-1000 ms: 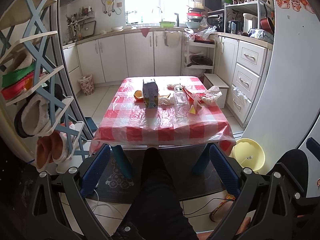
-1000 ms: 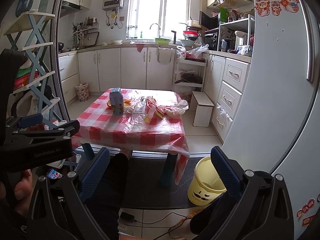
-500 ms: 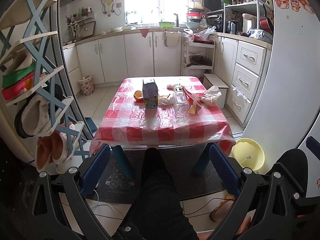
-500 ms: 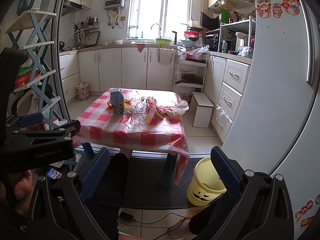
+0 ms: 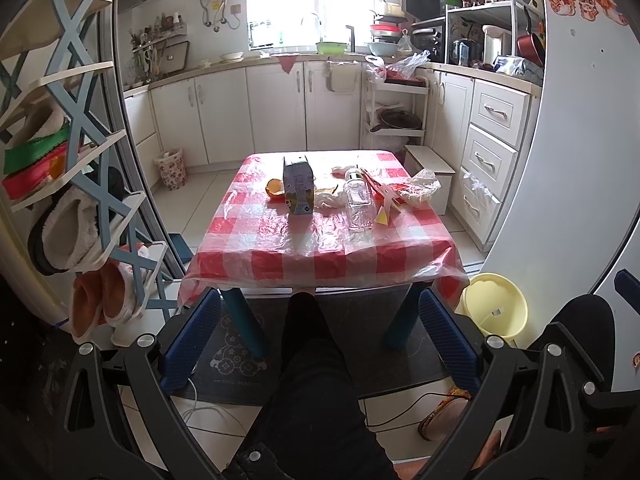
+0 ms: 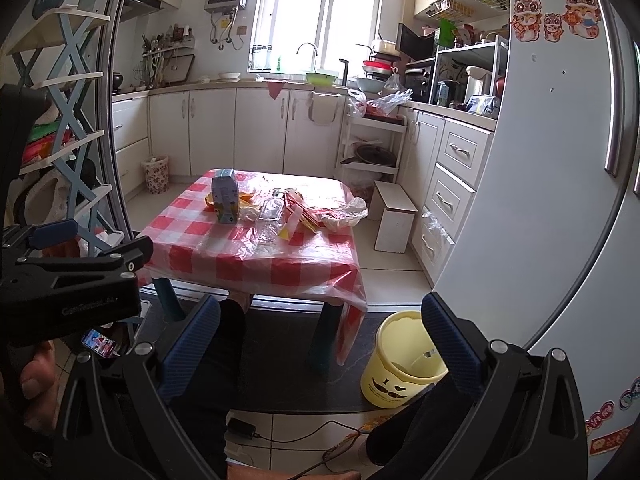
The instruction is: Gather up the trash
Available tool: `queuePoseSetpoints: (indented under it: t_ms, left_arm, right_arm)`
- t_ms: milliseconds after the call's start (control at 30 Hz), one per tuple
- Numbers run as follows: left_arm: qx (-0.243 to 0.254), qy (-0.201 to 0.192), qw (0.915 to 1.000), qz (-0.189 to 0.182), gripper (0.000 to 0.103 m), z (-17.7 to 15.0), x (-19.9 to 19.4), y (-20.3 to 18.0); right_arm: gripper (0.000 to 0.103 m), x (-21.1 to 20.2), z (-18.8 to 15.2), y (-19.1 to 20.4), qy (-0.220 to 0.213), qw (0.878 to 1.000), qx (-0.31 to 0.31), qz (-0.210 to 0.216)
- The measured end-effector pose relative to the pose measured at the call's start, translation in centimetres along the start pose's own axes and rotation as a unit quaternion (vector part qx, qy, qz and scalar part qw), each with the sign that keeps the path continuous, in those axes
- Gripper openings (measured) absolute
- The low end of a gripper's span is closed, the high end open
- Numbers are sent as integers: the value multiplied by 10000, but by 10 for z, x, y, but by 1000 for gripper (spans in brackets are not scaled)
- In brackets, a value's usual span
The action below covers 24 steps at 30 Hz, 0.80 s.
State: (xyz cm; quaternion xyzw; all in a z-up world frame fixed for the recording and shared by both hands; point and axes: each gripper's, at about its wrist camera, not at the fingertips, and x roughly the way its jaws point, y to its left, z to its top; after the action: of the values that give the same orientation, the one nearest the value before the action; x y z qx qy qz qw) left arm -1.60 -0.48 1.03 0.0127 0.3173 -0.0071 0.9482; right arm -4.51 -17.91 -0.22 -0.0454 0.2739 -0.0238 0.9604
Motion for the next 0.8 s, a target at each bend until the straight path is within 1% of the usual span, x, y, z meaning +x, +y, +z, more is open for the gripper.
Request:
queuePoseSetpoints:
  t_ms: [433, 800]
  left_arm:
    - [133, 45, 9999, 8, 95, -7, -1, -6]
    - [134, 55, 9999, 3, 95, -9, -1, -6]
  right_arm:
    - [97, 0, -2, 0, 78, 10000, 11, -47]
    - [97, -1, -6, 2, 111, 9999, -47, -11]
